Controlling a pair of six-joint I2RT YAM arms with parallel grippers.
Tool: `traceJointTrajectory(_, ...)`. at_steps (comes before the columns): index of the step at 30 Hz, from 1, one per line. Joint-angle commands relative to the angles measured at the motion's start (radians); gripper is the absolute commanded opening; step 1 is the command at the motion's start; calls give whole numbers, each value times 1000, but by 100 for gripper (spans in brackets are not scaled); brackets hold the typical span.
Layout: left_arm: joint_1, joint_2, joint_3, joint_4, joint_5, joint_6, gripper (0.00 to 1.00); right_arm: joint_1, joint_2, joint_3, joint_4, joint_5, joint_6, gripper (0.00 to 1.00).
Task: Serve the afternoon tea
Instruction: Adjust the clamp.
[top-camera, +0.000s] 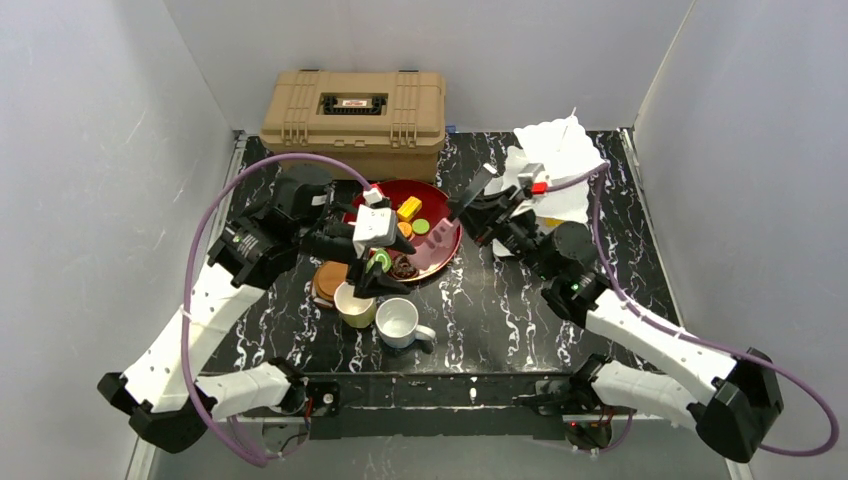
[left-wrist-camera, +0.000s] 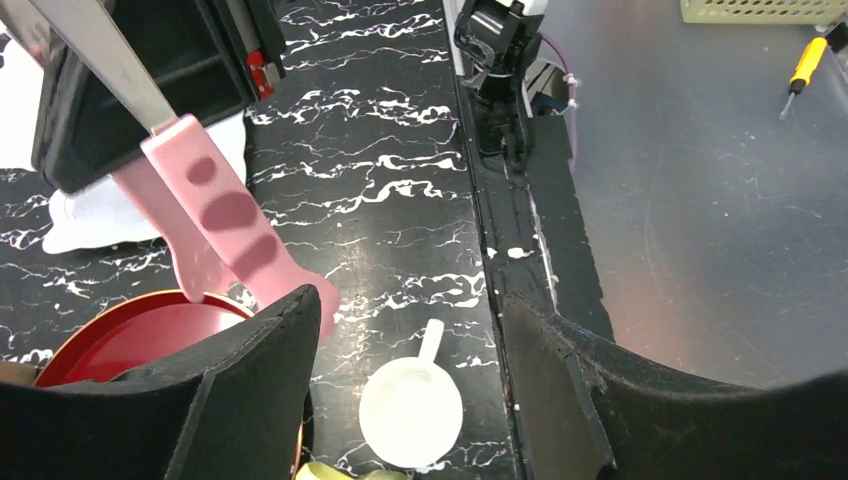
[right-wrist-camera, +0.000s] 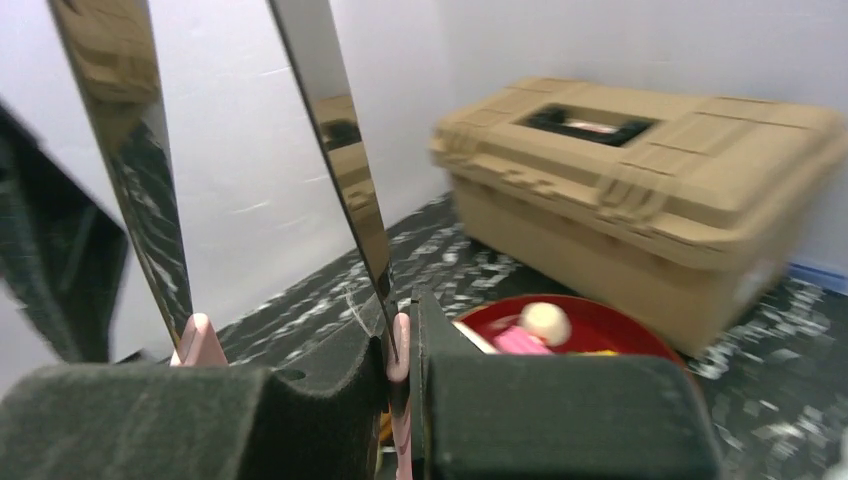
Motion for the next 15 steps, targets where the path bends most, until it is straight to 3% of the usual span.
traceJointTrajectory(1, 0, -39, -7, -39, 4, -37, 64, 69, 53, 112, 70, -203, 43, 1)
traceJointTrajectory(7, 8, -72, -53, 56, -92, -138, 59, 185, 77, 143, 60, -156, -22, 1)
traceJointTrajectory(11, 7, -47, -41, 41, -10, -198, 53, 223, 65, 134, 84, -80, -64, 1)
traceJointTrajectory(15, 7, 12, -10, -22, 140, -221, 33, 240, 92, 139, 164, -33, -70, 1)
